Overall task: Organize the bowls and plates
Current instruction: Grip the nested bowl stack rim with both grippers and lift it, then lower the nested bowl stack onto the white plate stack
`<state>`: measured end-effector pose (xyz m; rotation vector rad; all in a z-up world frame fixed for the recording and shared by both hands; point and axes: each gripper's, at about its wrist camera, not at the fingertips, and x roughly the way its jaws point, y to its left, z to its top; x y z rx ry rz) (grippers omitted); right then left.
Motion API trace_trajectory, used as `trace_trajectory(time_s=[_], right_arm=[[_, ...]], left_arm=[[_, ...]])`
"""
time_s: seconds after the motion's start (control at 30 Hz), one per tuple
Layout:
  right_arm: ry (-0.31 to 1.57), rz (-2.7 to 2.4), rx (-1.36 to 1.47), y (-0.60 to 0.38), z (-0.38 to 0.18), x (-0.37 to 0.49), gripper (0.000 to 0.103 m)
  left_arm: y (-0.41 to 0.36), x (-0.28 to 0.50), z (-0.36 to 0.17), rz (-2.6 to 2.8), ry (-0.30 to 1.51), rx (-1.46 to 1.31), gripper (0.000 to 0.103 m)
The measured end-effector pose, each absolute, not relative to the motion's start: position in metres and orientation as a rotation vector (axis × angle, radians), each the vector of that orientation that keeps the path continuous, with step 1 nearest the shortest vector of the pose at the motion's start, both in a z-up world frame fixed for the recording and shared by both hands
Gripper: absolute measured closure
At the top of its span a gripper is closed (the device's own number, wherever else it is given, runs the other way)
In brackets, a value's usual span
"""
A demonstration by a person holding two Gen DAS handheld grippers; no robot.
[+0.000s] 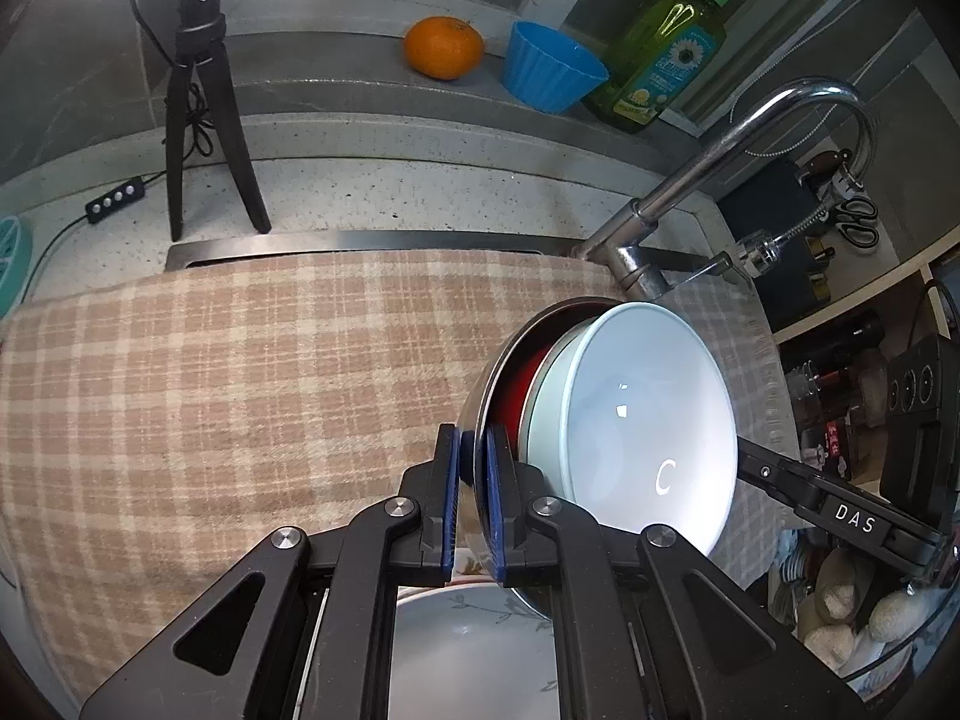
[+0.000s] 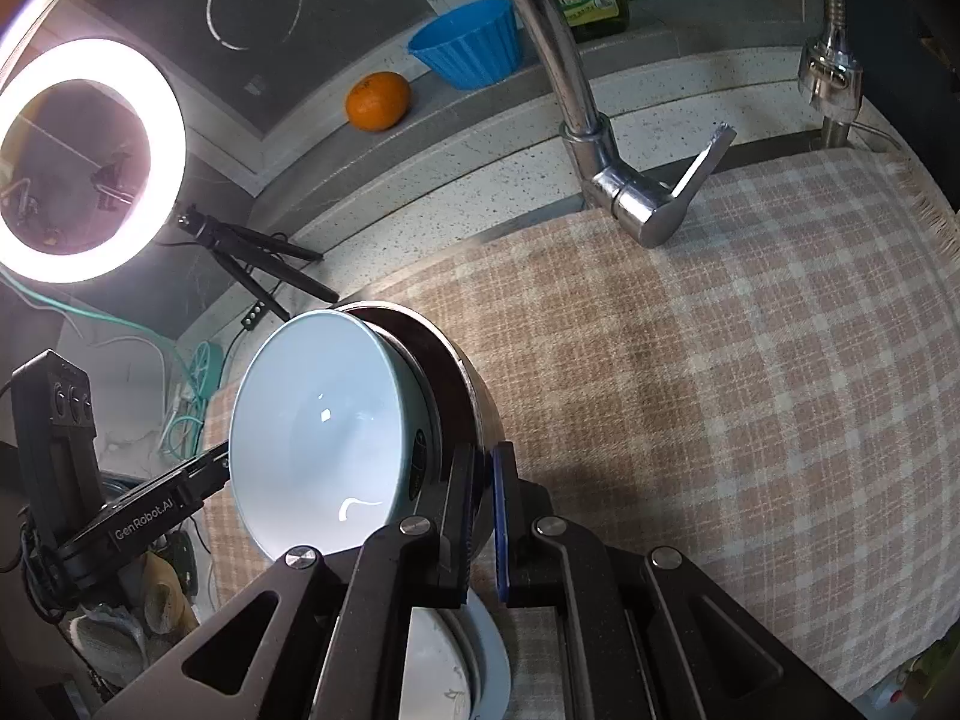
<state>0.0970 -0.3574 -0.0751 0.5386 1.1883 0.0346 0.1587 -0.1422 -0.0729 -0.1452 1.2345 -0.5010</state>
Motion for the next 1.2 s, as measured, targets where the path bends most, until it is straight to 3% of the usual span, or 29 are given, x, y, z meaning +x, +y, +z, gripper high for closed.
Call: trace_trajectory(time_s=[0.77, 1.2], right_arm=[[1.154, 0.08, 0.506, -0.305, -0.036, 0.04, 0.097], [1.188, 0.085, 0.503, -0.285, -0.05, 0.006, 0.097]], left_arm=[[-0.094, 0.097, -0.046, -0.486, 1.202, -0.157, 0.096], [-0.078, 0.062, -0.059, -0.473, 1.234, -0.148, 0.096]])
